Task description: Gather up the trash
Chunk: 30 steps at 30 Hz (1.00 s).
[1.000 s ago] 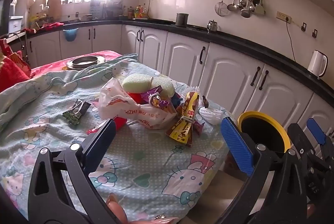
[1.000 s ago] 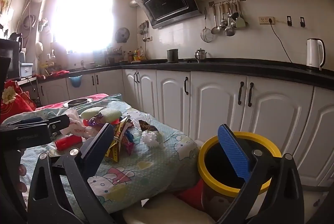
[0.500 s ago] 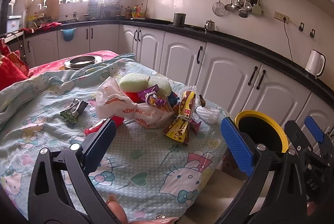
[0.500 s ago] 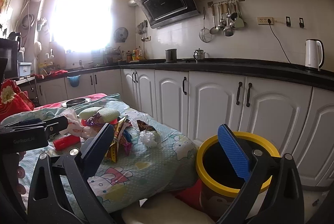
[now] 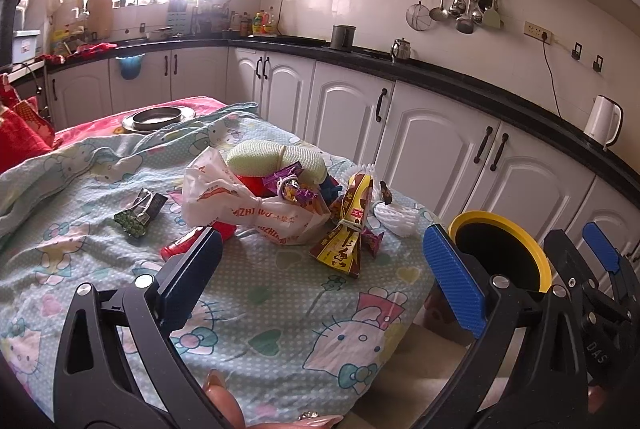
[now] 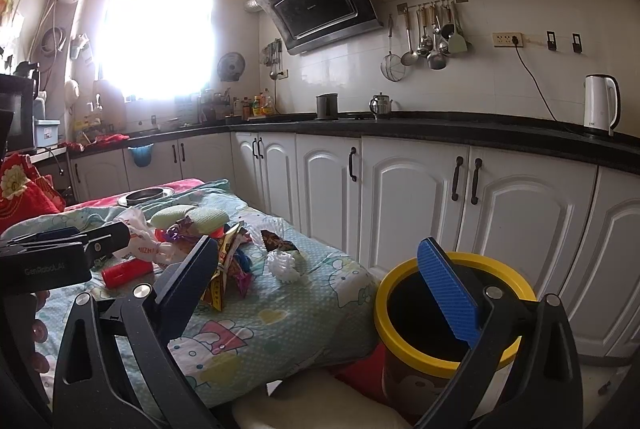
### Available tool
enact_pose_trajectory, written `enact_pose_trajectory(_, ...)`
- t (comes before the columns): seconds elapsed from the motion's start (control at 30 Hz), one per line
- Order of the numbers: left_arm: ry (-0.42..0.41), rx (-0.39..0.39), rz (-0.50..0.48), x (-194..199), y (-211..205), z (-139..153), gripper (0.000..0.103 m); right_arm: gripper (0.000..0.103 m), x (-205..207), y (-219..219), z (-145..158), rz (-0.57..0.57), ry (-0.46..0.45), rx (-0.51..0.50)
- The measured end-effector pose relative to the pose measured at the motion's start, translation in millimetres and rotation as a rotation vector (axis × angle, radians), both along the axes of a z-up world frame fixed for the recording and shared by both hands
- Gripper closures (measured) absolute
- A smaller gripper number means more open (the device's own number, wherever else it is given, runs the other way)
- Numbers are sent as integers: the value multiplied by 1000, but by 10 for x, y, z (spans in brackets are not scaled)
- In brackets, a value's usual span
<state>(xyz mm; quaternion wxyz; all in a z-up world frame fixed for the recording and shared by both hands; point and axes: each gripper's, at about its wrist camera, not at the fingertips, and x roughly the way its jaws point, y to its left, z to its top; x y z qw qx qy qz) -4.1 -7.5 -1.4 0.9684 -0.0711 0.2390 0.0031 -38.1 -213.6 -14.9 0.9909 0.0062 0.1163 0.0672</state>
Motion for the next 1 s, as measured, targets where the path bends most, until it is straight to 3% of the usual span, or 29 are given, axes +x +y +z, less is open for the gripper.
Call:
enact_pose_trajectory(0.6,10,-22,12,14,50,-25,11,6,54,32,14,28,23,-17)
enact_pose_trajectory(1.0,25,-58,136,161,594,-16,11,6,458,477,58,228,126,-69)
